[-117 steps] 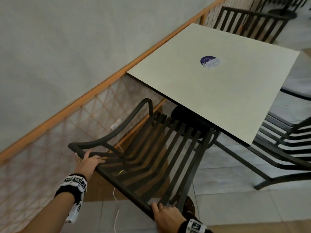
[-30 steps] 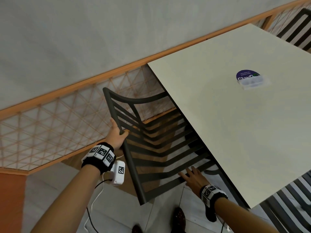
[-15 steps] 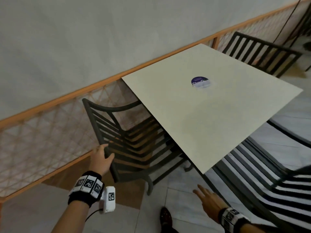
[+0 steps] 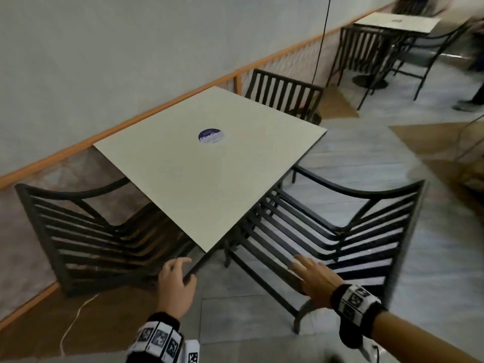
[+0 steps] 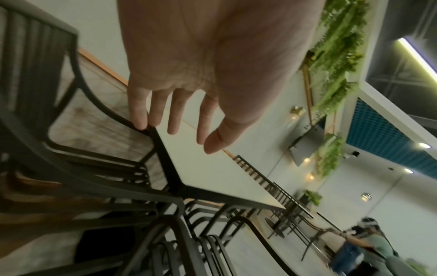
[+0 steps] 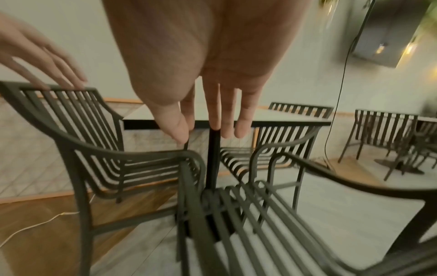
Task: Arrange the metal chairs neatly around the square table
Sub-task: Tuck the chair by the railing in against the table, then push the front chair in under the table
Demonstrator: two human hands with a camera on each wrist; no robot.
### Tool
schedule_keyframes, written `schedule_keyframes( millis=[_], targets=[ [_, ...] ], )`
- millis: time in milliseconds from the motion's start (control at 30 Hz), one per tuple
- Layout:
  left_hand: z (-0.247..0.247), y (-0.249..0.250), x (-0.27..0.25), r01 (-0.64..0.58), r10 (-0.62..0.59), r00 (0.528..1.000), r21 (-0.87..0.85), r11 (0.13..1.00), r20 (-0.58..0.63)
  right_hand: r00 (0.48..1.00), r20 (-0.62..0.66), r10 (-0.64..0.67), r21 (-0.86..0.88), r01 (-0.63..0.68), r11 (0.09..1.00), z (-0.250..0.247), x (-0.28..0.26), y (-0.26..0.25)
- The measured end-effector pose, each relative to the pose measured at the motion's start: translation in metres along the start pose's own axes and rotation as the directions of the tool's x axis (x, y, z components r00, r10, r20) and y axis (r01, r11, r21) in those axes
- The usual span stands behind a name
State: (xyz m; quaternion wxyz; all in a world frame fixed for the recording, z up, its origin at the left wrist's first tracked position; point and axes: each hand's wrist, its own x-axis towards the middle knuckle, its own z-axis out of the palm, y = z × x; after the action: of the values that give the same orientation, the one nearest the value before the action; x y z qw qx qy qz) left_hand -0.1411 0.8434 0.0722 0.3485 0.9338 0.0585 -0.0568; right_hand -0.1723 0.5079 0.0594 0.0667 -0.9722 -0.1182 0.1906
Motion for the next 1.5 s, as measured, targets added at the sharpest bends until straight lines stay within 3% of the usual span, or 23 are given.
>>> schedule_keyframes(
  millis=[100, 200, 267, 400, 600, 733, 833, 867, 967, 1000, 1033, 1100, 1266, 1400, 1500],
  targets=[
    [0.056, 0.052, 0.004, -0.094, 0.09, 0.99, 0.029, 0.995, 0.111, 0.997, -0.053, -0.06, -0.057, 0.057, 0.997, -0.047, -0.017, 0.063],
    [0.103, 0.104, 0.012, -0.102, 0.101, 0.968, -0.004, 0.995, 0.228, 0.987, -0.102, -0.123, -0.115, 0.111, 0.987, -0.105, -0.031, 0.136],
    [0.124, 0.139, 0.019, -0.027, 0.032, 0.951, -0.02, 0.999, 0.308, 0.984, -0.126, -0.122, -0.137, 0.105, 0.985, -0.139, -0.037, 0.185],
    [0.157, 0.189, 0.029, 0.171, -0.14, 0.933, -0.066, 0.983, 0.33, 0.989, -0.127, -0.072, -0.121, 0.057, 0.991, -0.189, -0.032, 0.275],
    [0.207, 0.204, 0.027, 0.393, -0.364, 0.867, -0.017, 0.919, 0.341, 1.0, -0.031, 0.007, -0.136, -0.011, 0.991, -0.202, 0.028, 0.371],
    [0.232, 0.195, 0.025, 0.555, -0.507, 0.764, -0.004, 0.832, 0.399, 0.994, 0.11, 0.007, -0.218, 0.017, 0.976, -0.179, 0.082, 0.41],
    [0.249, 0.194, 0.021, 0.552, -0.55, 0.684, 0.152, 0.82, 0.479, 0.974, 0.226, 0.015, -0.27, 0.047, 0.962, -0.158, 0.115, 0.438],
    [0.255, 0.196, 0.018, 0.544, -0.559, 0.64, 0.203, 0.814, 0.528, 0.963, 0.27, 0.017, -0.278, 0.061, 0.959, -0.153, 0.121, 0.447],
    [0.281, 0.2, 0.004, 0.675, -0.571, 0.394, 0.195, 0.711, 0.72, 0.926, 0.376, 0.037, -0.329, 0.096, 0.939, -0.138, 0.13, 0.482],
    [0.288, 0.2, 0.0, 0.69, -0.573, 0.343, 0.215, 0.691, 0.744, 0.915, 0.4, 0.059, -0.346, 0.091, 0.934, -0.134, 0.13, 0.493],
    [0.295, 0.196, -0.003, 0.69, -0.591, 0.323, 0.243, 0.682, 0.739, 0.903, 0.422, 0.087, -0.355, 0.076, 0.932, -0.129, 0.13, 0.503],
    [0.309, 0.184, -0.008, 0.666, -0.631, 0.368, 0.28, 0.691, 0.683, 0.874, 0.462, 0.151, -0.362, 0.03, 0.932, -0.122, 0.129, 0.516],
    [0.322, 0.176, -0.011, 0.577, -0.636, 0.387, 0.363, 0.732, 0.667, 0.787, 0.583, 0.2, -0.355, 0.026, 0.935, -0.113, 0.135, 0.521],
    [0.325, 0.167, -0.016, 0.55, -0.635, 0.367, 0.392, 0.737, 0.679, 0.788, 0.586, 0.191, -0.341, 0.025, 0.94, -0.11, 0.137, 0.517],
    [0.315, 0.18, -0.022, 0.542, -0.656, 0.359, 0.424, 0.726, 0.664, 0.819, 0.551, 0.162, -0.291, 0.006, 0.957, -0.105, 0.134, 0.518]
  ],
)
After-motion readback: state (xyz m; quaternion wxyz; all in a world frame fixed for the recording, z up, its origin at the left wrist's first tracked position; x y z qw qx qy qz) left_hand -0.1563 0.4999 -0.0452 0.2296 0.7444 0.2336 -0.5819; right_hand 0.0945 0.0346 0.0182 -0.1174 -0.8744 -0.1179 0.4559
